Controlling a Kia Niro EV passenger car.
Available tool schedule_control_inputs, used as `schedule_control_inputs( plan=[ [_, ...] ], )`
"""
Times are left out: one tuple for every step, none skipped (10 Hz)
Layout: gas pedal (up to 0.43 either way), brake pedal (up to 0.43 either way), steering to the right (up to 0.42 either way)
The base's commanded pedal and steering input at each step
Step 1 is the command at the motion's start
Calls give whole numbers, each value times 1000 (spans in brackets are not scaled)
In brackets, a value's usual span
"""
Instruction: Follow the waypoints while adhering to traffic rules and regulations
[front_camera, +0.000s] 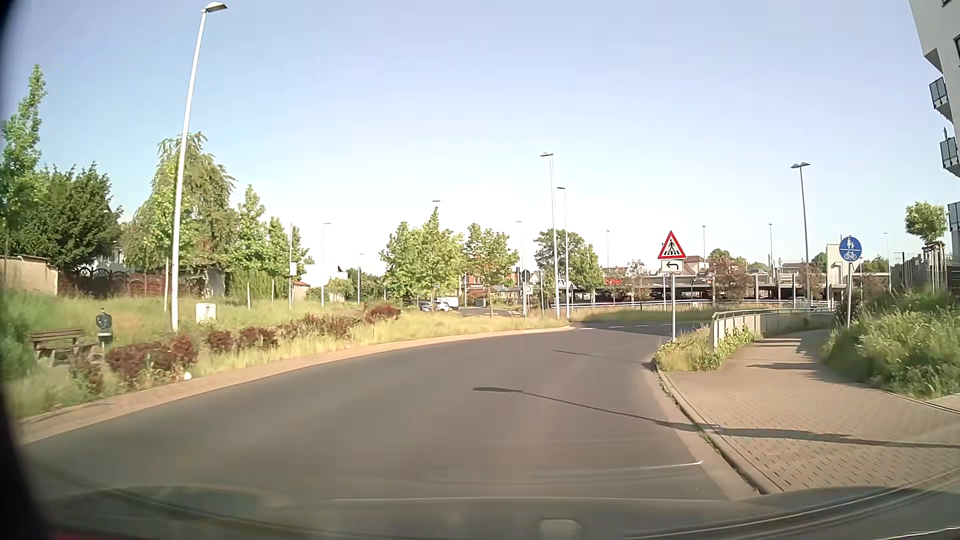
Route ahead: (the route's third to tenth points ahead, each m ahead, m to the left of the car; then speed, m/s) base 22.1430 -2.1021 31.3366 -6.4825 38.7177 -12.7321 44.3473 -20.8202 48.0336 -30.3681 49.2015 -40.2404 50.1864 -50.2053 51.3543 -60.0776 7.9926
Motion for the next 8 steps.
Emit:
schedule_control_inputs(
  plan=[
    [28,12,39],
    [28,12,42],
    [28,12,43],
    [28,12,45],
    [28,12,49],
    [28,12,54],
    [28,12,59],
    [28,12,62]
  ],
)
